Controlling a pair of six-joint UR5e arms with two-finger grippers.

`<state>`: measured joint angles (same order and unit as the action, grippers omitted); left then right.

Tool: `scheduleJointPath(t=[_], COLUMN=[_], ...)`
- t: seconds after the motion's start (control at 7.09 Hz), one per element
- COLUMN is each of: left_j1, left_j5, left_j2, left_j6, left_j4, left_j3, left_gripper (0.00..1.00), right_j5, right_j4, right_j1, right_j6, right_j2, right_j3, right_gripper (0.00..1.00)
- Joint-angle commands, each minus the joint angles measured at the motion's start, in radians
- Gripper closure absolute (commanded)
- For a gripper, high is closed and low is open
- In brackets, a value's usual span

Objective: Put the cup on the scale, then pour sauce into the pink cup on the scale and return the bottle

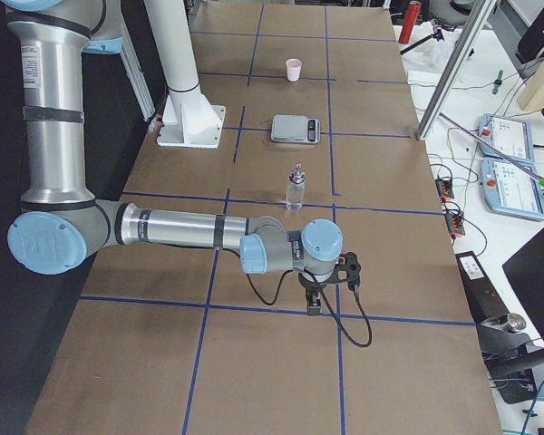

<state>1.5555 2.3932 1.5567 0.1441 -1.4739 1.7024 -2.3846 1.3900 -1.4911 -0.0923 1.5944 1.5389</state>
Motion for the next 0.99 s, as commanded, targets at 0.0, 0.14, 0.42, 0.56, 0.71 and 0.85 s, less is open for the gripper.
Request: scheduleJointPath(t=[0.0,0.14,0.42,0.56,0.71,0.85], left_j1=[-0.011,-0.012,-0.012,-0.012,-0.012,-0.012], left_j5=[0.001,-0.003,-0.005,-0.005,-0.002,-0.005], left_j2=[0.028,0.028,0.028,0.028,0.028,0.028], left_j6=[-0.070,-0.075,-0.077,-0.078,-0.078,-0.081], left_j4=[-0.009,-0.014,-0.013,-0.013,-0.013,-0.013], left_j3=[0.002,0.002,0.002,0.005,0.019,0.019], left_gripper=[0.00,0.00,0.00,0.00,0.00,0.00], right_j5=[-0.001,-0.002,-0.002,-0.001,-0.002,-0.002], right_j4=[-0.002,0.001,-0.002,-0.002,-0.002,-0.002], right_j1=[0.000,0.000,0.002,0.002,0.002,0.002], right_j6=[0.003,0.002,0.002,0.002,0.000,0.000], right_j2=[-0.001,-0.002,-0.002,-0.002,-0.002,-0.002], right_j3=[0.006,0.004,0.001,0.001,0.001,0.003], right_gripper=[0.00,0.00,0.00,0.00,0.00,0.00])
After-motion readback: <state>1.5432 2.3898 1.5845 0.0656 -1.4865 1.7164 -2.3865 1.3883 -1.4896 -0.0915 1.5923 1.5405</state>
